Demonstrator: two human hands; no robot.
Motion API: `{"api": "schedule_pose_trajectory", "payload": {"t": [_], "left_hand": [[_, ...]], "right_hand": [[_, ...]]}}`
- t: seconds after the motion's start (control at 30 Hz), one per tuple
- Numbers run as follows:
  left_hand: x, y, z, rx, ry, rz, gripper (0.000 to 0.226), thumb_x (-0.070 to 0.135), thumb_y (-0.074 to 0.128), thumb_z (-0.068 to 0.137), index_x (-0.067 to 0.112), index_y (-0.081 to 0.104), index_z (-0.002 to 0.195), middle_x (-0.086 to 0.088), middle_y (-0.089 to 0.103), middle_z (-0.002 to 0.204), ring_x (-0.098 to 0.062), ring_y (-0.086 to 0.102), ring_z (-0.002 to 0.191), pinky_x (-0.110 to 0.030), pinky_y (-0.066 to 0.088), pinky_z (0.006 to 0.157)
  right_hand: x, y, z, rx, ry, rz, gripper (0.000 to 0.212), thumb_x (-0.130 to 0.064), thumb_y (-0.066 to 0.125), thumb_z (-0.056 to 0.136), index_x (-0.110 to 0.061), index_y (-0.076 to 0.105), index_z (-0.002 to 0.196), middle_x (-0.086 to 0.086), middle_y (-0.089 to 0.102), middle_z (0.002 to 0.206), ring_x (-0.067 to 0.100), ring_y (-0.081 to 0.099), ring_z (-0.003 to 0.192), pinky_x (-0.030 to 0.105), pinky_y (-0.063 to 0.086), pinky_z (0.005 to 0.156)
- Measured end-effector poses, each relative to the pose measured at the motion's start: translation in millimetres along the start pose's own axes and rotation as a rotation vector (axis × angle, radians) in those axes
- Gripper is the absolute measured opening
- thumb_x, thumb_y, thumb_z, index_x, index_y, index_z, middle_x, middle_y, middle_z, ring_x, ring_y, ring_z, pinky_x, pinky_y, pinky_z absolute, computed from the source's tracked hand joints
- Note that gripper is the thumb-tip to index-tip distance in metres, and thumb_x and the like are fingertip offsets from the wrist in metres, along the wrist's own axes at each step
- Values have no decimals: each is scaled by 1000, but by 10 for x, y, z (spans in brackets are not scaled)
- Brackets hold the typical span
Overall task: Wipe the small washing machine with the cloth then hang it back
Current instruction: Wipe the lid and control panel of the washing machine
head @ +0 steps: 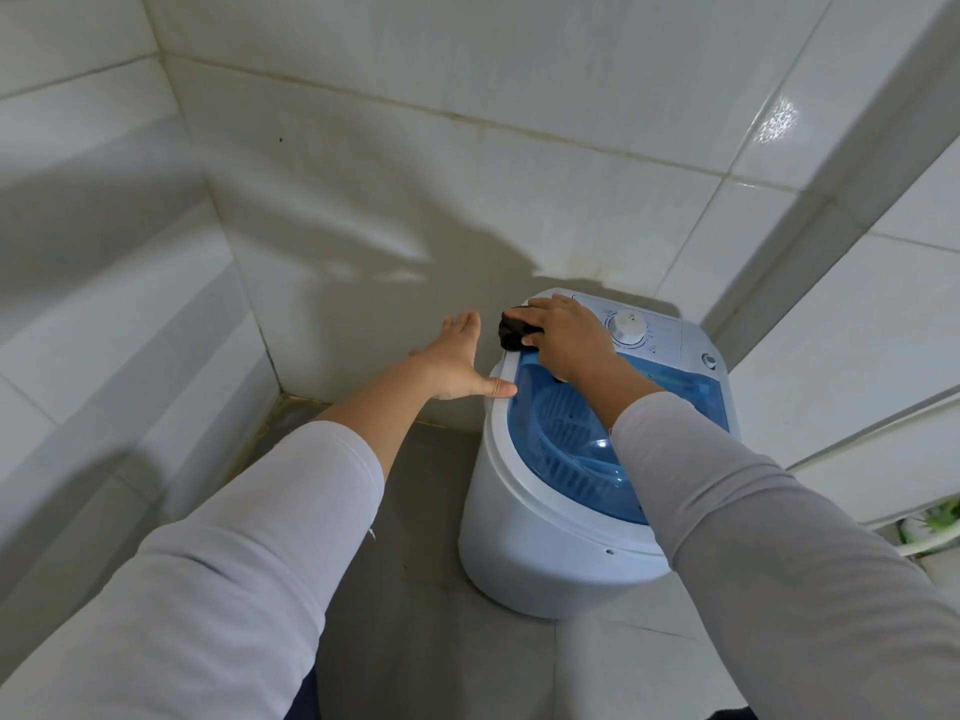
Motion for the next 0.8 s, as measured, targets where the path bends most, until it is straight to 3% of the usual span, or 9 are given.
{"api": "schedule_pose_trajectory", "payload": {"t": [0.13,0.47,0.8], "left_hand": [[70,-65,9,-26,20,108,123,56,70,74,15,-17,151,1,-17,162,-20,-15,149,-60,10,118],[147,-92,-22,-93,50,210,118,54,67,78,18,-20,151,2,-21,161,-20,-19,148,-63,-1,115],[174,-72,-6,-100,68,243,116,52,66,80,20,-19,151,2,-21,161,-20,-19,148,-64,-1,114]], "right_hand": [[47,6,108,29,50,-11,46,-19,48,95,-32,42,139,1,46,144,26,38,132,39,36,108],[139,-48,319,103,179,28,41,-14,48,94,-29,50,132,11,53,129,32,42,122,42,45,91],[667,-354,272,159,311,62,38,-12,50,93,-19,53,130,22,54,121,39,53,110,41,46,90]]}}
Point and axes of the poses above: each hand's wrist, its own z-axis towards the middle knuckle, its own y-axis out of the palm, x = y × z, the point moved 3 cm from there along z, towards the middle knuckle
